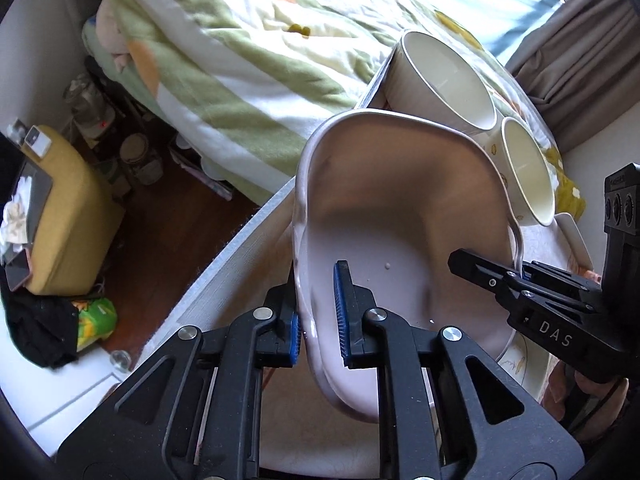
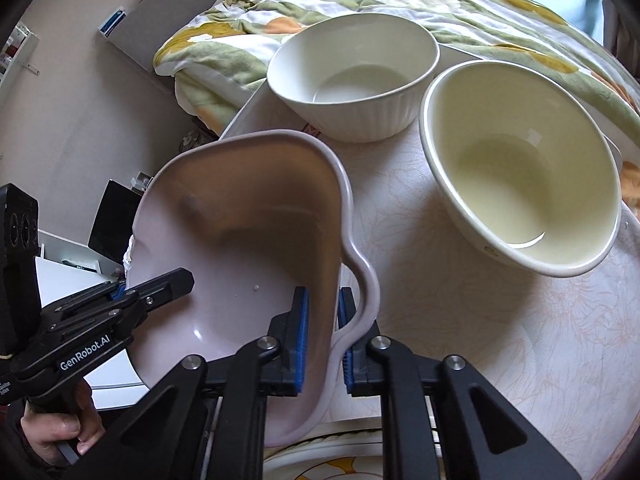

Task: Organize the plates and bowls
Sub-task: 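Carry the pink dish with both tools and lower it onto the table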

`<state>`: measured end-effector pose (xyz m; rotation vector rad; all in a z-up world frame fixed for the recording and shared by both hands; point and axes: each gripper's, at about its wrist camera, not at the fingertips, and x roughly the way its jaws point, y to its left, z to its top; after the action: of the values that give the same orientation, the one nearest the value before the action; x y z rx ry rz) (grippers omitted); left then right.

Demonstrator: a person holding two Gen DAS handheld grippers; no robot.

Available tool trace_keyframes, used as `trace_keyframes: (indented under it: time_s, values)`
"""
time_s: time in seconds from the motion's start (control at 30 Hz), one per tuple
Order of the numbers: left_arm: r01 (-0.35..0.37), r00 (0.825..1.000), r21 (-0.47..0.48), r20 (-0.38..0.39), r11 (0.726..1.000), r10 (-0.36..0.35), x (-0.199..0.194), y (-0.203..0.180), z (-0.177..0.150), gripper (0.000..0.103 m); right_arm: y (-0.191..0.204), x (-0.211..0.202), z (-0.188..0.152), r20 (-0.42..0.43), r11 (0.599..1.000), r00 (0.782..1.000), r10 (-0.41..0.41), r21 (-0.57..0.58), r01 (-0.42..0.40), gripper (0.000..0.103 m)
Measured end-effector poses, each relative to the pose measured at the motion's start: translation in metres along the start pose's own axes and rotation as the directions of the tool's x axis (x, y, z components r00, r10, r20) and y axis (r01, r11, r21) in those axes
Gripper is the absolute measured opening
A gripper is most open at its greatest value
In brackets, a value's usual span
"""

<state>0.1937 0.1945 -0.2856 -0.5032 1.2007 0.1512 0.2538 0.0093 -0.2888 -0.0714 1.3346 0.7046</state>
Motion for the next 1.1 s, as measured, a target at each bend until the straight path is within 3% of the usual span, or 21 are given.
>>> trace_keyframes:
  time_s: [0.3, 0.53, 0.7, 0.83, 1.1]
  values:
    - [0.011, 0.998, 0.075, 0.067, 0.997, -0.016, -0.048, -0.017, -0.014, 0.012, 0.016, -0.038, -0.019, 0.096, 1.0, 0.995, -0.002, 0.005, 0.002, 0.013]
    - [0.069, 0.992, 0.208, 0.086, 0.976, -0.089, -0.085, -0.058, -0.039, 0.012, 0.009, -0.096, -0.064, 0.191, 0.997, 0.98, -0.055, 0.072, 0.042, 0.013]
    - [0.138, 0.984, 0.317, 0.06, 0.938, -0.165, -0.095, -0.108, -0.059, 0.012, -0.012, -0.139, -0.107, 0.242, 0.981, 0.961, -0.134, 0.171, 0.094, 0.013]
    - [0.2, 0.975, 0.405, 0.007, 0.892, -0.222, -0.094, -0.161, -0.077, 0.012, -0.038, -0.169, -0.141, 0.265, 0.955, 0.943, -0.202, 0.266, 0.13, 0.013]
    - [0.29, 0.956, 0.515, -0.118, 0.807, -0.269, -0.068, -0.271, -0.121, 0.012, -0.108, -0.219, -0.201, 0.242, 0.883, 0.918, -0.314, 0.428, 0.189, 0.013]
